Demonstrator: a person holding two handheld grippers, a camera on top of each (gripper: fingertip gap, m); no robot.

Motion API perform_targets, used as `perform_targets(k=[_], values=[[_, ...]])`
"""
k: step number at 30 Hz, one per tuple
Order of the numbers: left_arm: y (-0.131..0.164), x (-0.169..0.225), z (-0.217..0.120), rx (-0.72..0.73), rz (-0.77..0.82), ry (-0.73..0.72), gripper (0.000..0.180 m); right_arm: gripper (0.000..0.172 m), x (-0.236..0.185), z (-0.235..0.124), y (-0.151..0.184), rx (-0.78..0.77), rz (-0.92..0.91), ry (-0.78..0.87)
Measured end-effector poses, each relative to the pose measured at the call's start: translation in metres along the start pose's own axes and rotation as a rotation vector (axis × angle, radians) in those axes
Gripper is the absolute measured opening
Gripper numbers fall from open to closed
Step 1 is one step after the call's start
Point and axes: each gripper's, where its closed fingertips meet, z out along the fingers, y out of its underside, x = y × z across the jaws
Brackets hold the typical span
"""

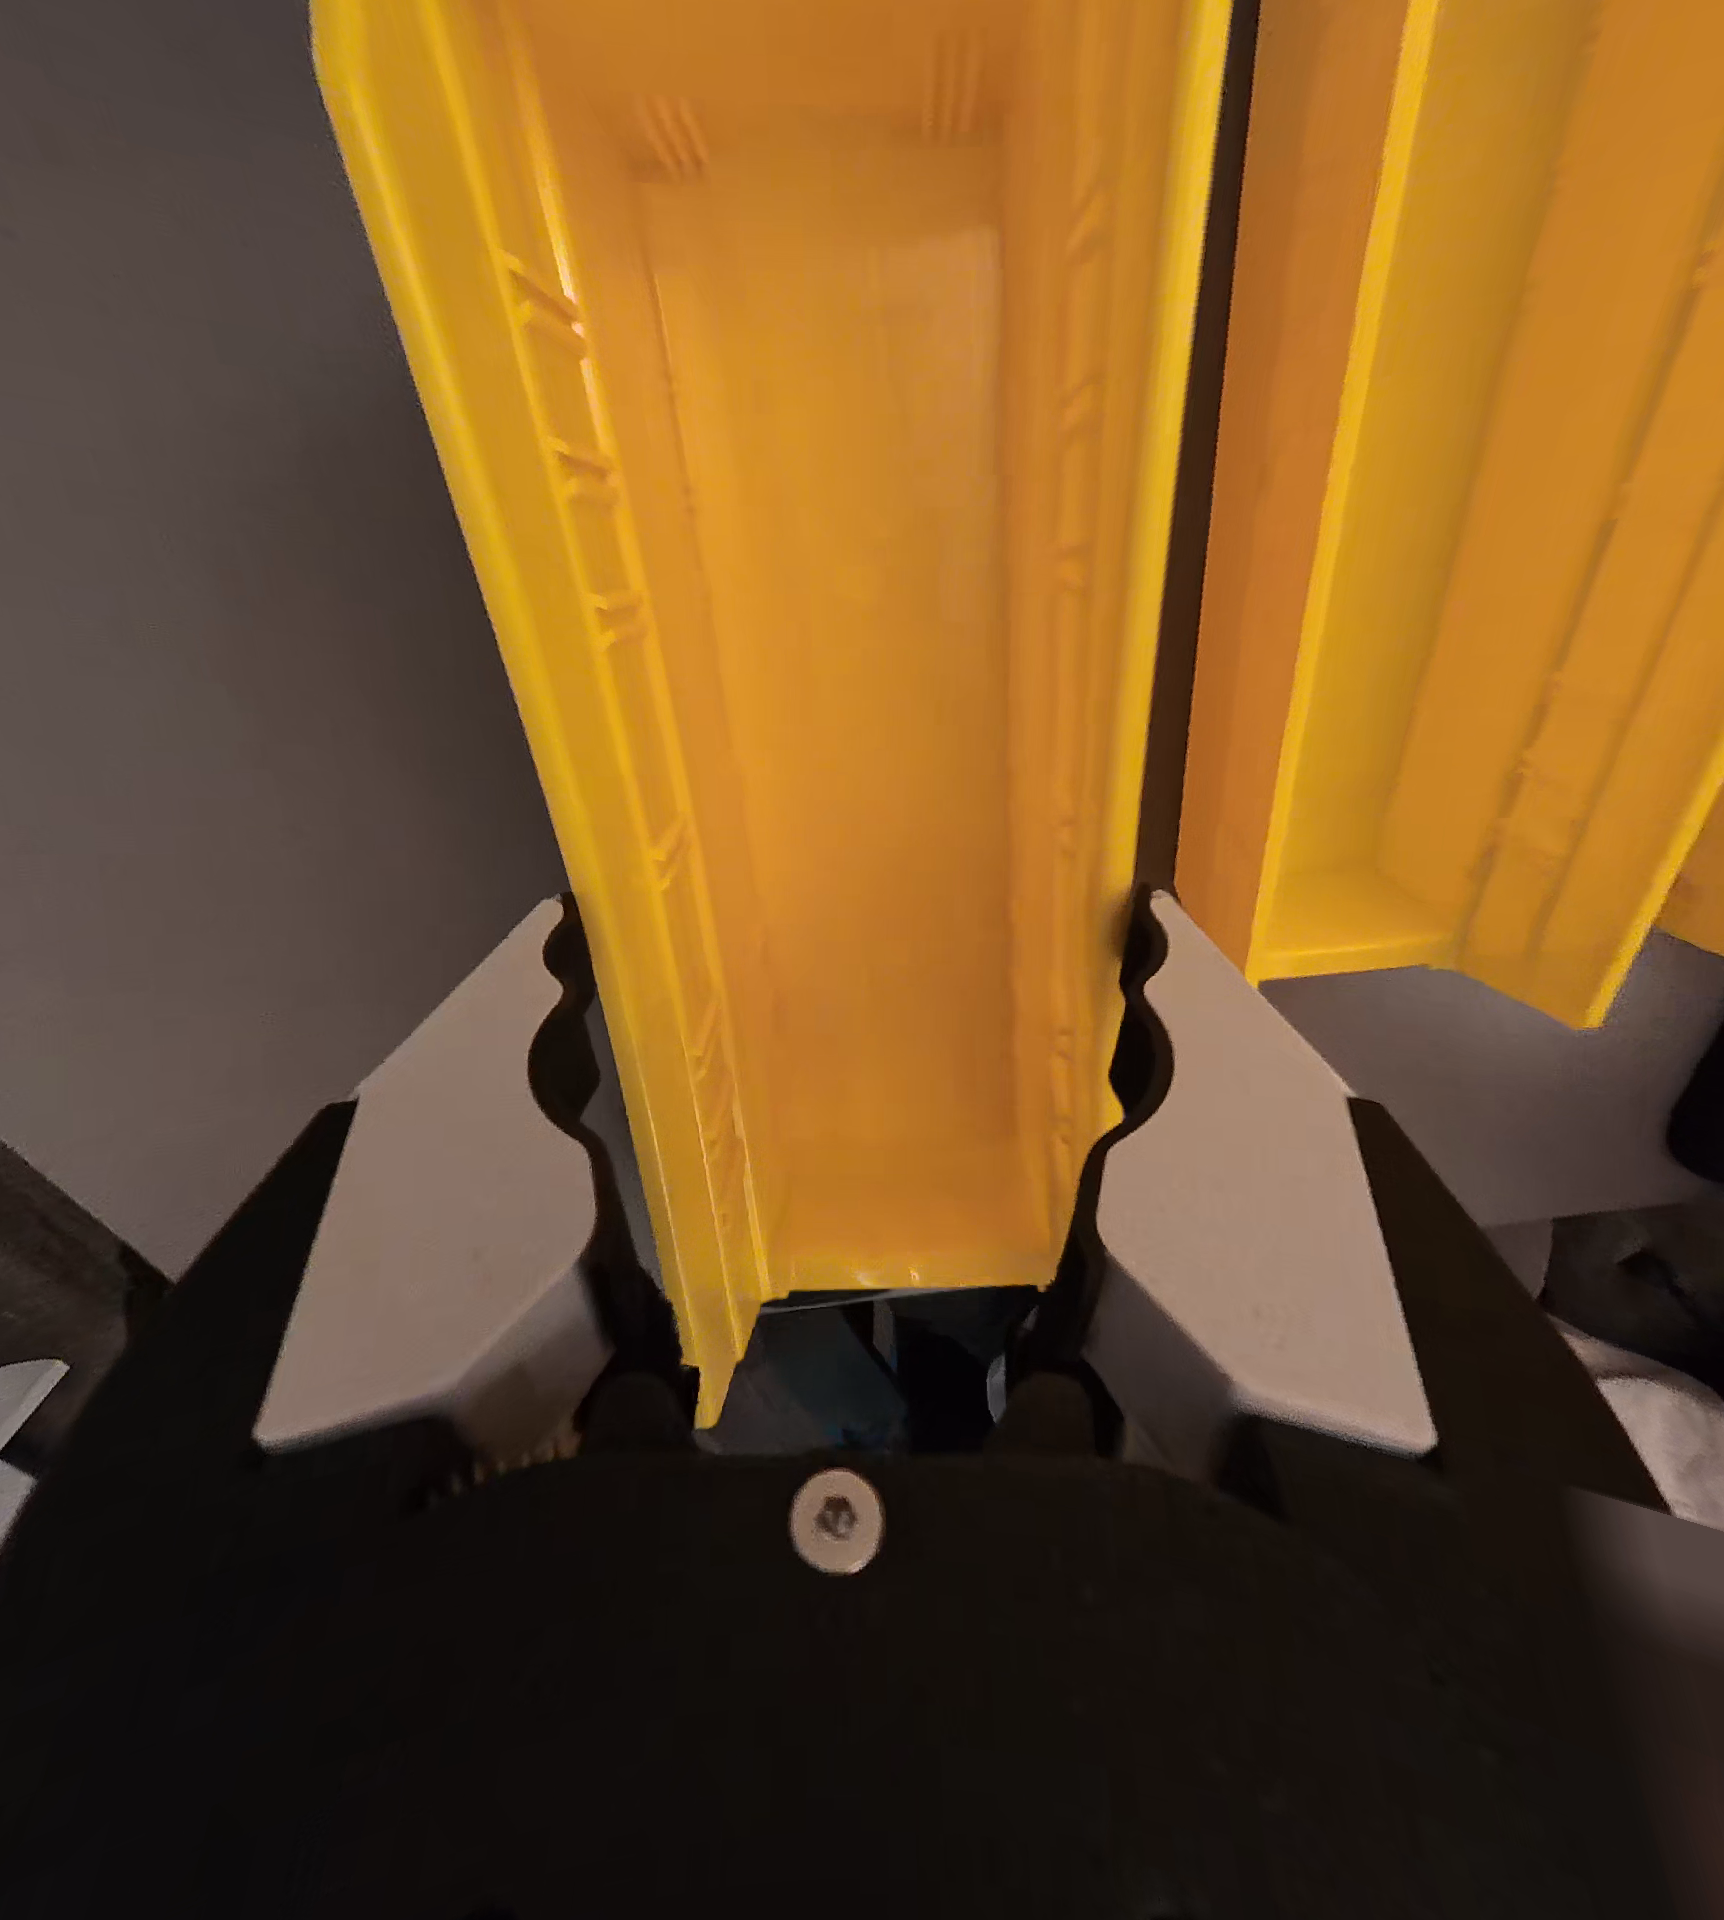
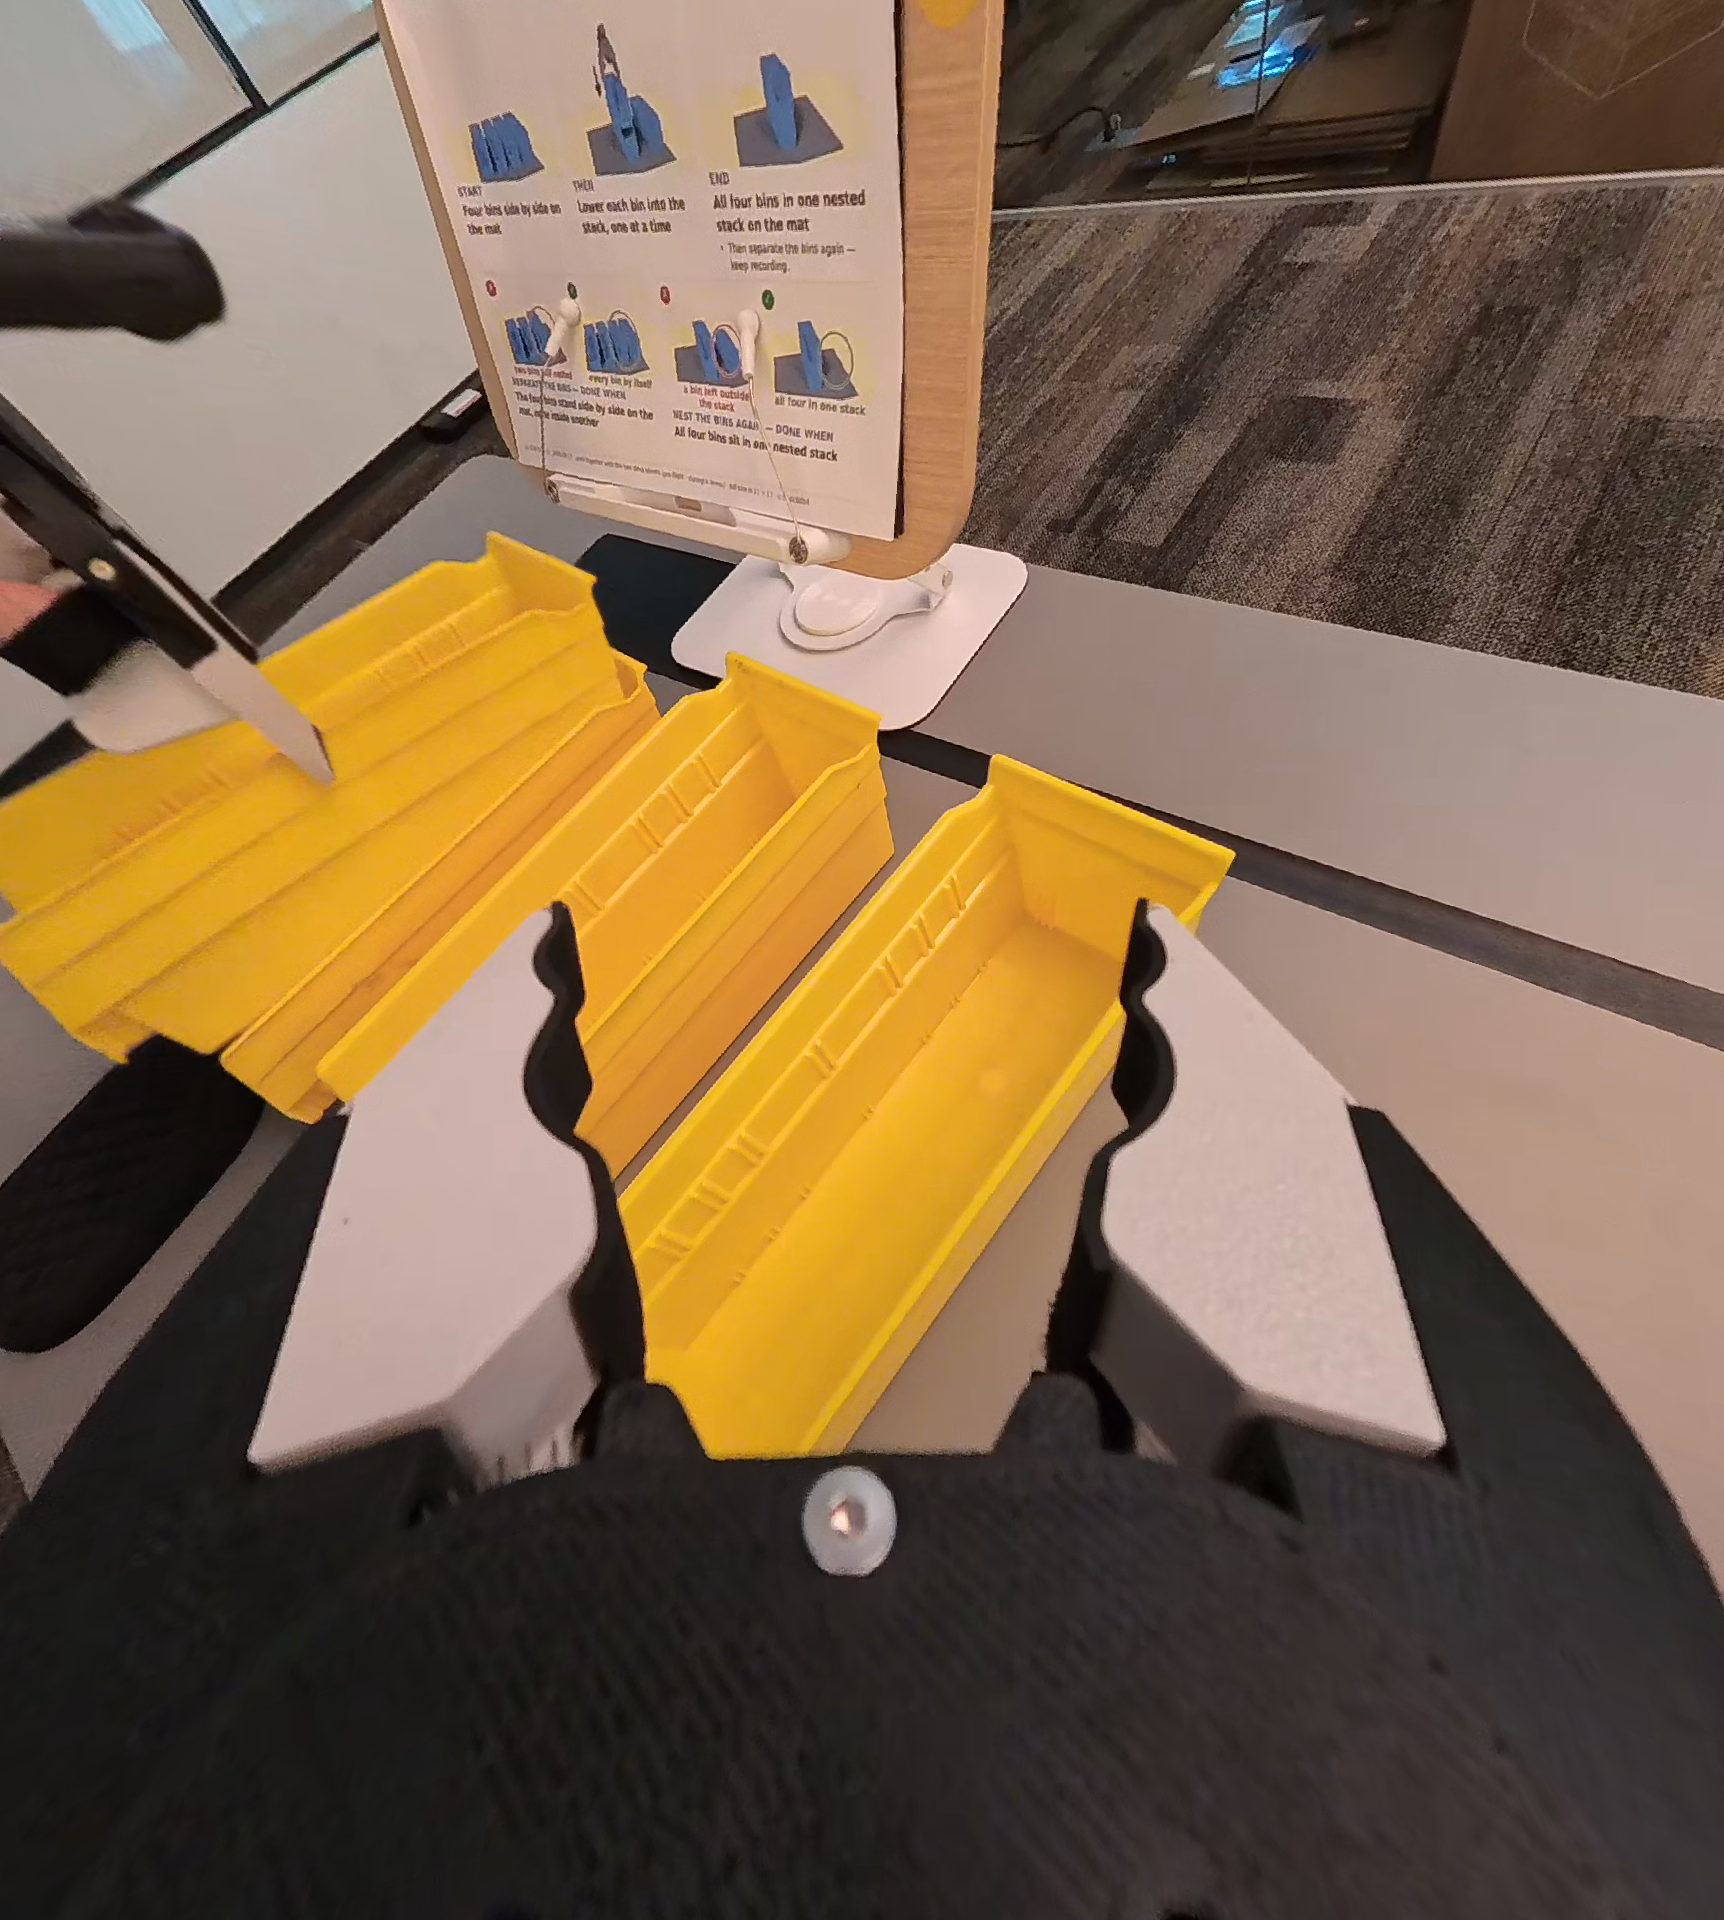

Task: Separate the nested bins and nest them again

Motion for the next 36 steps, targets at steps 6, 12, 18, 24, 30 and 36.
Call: perform_targets(k=[6,12,18,24,30,36], values=[[0.005,-0.013,-0.049,0.053,0.040,0.019,0.102,0.105,0.000,0.004,0.003,-0.018,-0.009,0.010],[0.011,-0.055,-0.088,0.175,0.005,0.038,0.102,0.105,0.002,0.009,0.005,-0.037,-0.012,0.024],[0.018,-0.119,-0.073,0.217,-0.068,-0.036,0.102,0.105,0.000,0.014,0.008,-0.053,-0.026,0.037],[0.015,-0.180,-0.030,0.255,-0.080,-0.184,0.101,0.105,0.001,0.020,0.011,-0.075,-0.033,0.044],[0.020,-0.201,0.034,0.201,-0.123,-0.162,0.101,0.105,0.004,0.024,0.014,-0.088,-0.032,0.053],[0.021,-0.203,0.064,0.210,-0.165,-0.125,0.103,0.105,0.005,0.027,0.016,-0.099,-0.031,0.058]])
